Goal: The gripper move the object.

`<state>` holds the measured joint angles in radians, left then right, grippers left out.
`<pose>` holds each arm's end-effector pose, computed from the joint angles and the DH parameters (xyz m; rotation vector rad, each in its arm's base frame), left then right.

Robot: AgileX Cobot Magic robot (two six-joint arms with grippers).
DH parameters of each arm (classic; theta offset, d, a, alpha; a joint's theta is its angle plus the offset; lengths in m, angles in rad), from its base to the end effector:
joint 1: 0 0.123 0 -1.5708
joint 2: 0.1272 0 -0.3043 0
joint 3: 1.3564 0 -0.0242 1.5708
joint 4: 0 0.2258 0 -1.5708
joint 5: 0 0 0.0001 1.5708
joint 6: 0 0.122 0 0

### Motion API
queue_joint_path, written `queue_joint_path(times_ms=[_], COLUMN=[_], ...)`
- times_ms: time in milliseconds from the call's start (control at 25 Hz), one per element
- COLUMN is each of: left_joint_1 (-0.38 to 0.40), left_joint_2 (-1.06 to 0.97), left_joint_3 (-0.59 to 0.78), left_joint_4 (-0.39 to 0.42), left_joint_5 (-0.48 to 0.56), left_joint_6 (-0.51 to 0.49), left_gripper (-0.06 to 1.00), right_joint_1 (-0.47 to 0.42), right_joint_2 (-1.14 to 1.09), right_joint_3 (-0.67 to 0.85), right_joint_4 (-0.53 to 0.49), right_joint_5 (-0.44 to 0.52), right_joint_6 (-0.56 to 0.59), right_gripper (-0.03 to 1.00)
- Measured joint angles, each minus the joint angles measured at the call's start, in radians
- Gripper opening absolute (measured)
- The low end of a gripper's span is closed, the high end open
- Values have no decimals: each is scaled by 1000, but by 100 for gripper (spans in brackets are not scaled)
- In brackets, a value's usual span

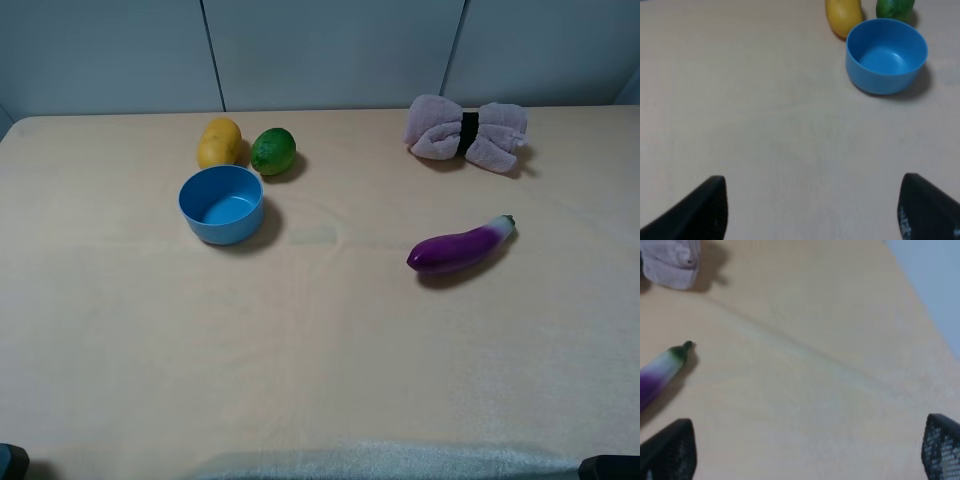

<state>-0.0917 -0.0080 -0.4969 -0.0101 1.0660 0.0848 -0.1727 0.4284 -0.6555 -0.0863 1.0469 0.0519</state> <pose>-0.0198 0.0007 0.2495 0.1807 2.0367 -0.0164 0.0371 -0.0157 0.2950 0.2470 2.2920 -0.1702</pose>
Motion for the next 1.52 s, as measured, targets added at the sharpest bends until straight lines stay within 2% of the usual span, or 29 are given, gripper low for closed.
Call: queue_joint_path(times_ms=[400, 640, 840, 1520], left_joint_1=[0, 0, 0, 0], left_joint_2=[0, 0, 0, 0], left_joint_3=[0, 0, 0, 0], left_joint_4=[0, 0, 0, 0], left_joint_5=[0, 0, 0, 0], left_joint_6=[0, 0, 0, 0], left_gripper=[77, 77, 77, 77], right_joint_1=[6, 92, 99, 99], right_joint_2=[-208, -323, -426, -434], right_joint_3=[151, 156, 157, 157], right_joint_4=[42, 62, 64, 64], right_joint_5=[-19, -20, -21, -21], right_joint_6=[-81, -149, -153, -154], right_gripper=[68, 68, 68, 68])
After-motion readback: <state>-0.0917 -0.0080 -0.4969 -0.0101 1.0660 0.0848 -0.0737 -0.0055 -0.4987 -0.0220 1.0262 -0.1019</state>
